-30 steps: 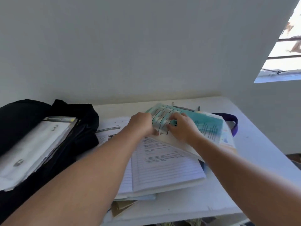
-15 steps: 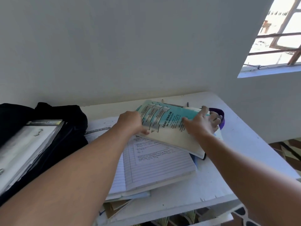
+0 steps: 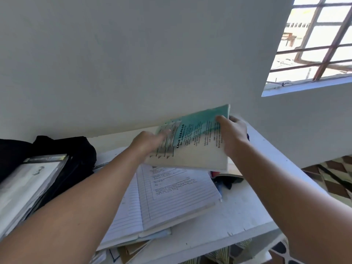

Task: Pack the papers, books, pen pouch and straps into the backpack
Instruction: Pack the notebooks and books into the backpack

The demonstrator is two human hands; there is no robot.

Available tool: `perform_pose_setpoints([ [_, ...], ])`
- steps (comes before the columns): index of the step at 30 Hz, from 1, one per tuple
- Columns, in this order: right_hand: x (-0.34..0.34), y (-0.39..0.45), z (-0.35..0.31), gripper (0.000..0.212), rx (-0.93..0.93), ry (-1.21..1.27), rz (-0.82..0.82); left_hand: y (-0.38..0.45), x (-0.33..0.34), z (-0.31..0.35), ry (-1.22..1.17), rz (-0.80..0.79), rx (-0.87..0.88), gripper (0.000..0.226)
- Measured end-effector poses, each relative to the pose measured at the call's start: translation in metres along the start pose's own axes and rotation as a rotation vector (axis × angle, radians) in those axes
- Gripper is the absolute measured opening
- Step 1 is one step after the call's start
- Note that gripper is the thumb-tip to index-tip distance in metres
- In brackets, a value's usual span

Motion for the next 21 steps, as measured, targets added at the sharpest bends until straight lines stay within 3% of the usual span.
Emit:
perform_pose_setpoints([
  [2, 0.02, -0.022, -0.023, 0.011, -0.123, -0.001, -0.212, -0.006, -0.012, 0.014, -0.413, -0.051, -0.163, 0.089],
  [5, 0.053, -0.061, -0.044, 0.008, -0.38, -0.132, -0.531, -0.017, -0.036, 0.036, -0.862, -0.323, -0.301, 0.102],
  [6, 0.063, -0.076, -0.046, 0.014, -0.436, -0.169, -0.625, -0.022, -0.047, 0.04, -0.886, -0.379, -0.277, 0.095],
  [9, 0.081, -0.094, -0.035, 0.029, -0.505, -0.299, -0.797, -0.04, -0.077, 0.039, -0.782, -0.411, -0.177, 0.035],
  [11, 0.087, -0.096, -0.024, 0.051, -0.349, -0.231, -0.883, -0.049, -0.091, 0.027, -0.758, -0.379, -0.159, 0.041],
  [13, 0.09, -0.087, -0.014, 0.06, -0.22, -0.185, -0.779, -0.054, -0.103, 0.01, -0.799, -0.32, -0.121, 0.057],
  [15, 0.092, -0.072, -0.002, 0.074, -0.139, -0.255, -0.603, -0.058, -0.112, -0.005, -0.845, -0.246, -0.106, 0.057],
  [17, 0.093, -0.063, 0.014, 0.109, 0.117, -0.231, -0.61, -0.066, -0.114, -0.015, -0.896, -0.204, -0.095, 0.051],
  [18, 0.094, -0.056, 0.021, 0.112, 0.209, -0.192, -0.648, -0.066, -0.113, -0.02, -0.914, -0.195, -0.091, 0.048],
  [21, 0.084, -0.048, 0.02, 0.069, 0.189, -0.128, -0.619, -0.059, -0.093, -0.035, -0.873, -0.19, -0.123, 0.057],
])
Point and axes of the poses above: each hand's wrist, its own y-axis towards the middle knuckle, its own x-axis out of the palm, z = x × y, the point moved 3 cm from there along y, towards the middle knuckle, and after that the axes turned 1 degree about x, right-handed, at the moved point
